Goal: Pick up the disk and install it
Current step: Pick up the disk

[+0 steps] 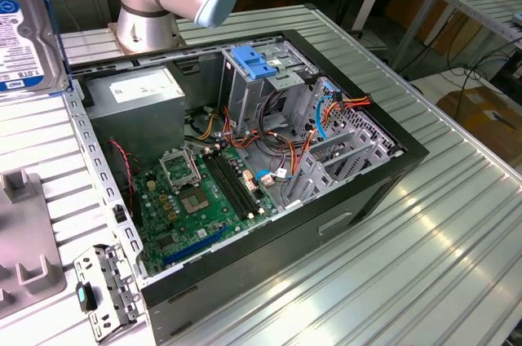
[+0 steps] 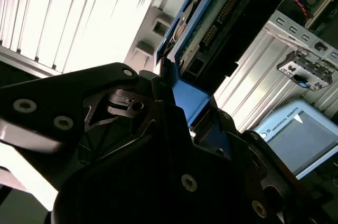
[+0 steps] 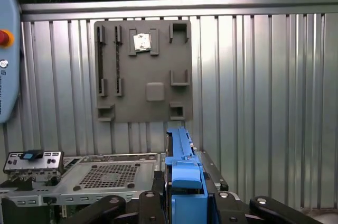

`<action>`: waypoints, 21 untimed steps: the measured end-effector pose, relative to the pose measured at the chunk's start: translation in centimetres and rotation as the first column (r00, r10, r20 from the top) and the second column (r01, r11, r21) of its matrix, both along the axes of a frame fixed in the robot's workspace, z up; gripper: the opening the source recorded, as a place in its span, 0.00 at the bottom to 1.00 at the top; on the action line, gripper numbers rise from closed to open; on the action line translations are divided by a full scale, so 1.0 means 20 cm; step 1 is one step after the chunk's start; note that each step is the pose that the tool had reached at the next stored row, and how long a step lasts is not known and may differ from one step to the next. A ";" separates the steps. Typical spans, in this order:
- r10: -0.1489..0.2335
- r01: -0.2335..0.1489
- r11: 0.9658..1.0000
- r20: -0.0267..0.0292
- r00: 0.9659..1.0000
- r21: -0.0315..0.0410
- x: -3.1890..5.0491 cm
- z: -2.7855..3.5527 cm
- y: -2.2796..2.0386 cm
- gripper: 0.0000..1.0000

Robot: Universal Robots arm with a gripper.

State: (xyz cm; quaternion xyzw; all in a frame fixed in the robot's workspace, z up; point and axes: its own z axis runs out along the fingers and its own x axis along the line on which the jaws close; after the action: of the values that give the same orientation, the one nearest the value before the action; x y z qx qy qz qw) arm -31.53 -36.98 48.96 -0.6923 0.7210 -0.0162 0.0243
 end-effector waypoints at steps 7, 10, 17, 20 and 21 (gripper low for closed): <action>-0.002 0.002 1.000 0.000 1.000 -0.003 0.126 -0.002 -0.003 0.37; -0.002 0.002 1.000 0.000 1.000 -0.006 0.140 -0.003 -0.017 0.37; -0.002 0.002 1.000 0.000 1.000 -0.016 0.160 -0.006 -0.064 0.37; -0.002 0.002 1.000 0.000 1.000 -0.020 0.168 -0.008 -0.089 0.37; -0.002 0.002 1.000 0.000 1.000 -0.021 0.172 -0.010 -0.094 0.37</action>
State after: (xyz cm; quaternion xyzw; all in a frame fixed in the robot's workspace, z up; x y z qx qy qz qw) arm -28.08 -38.87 48.76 -0.6917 0.7216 -0.0238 0.0171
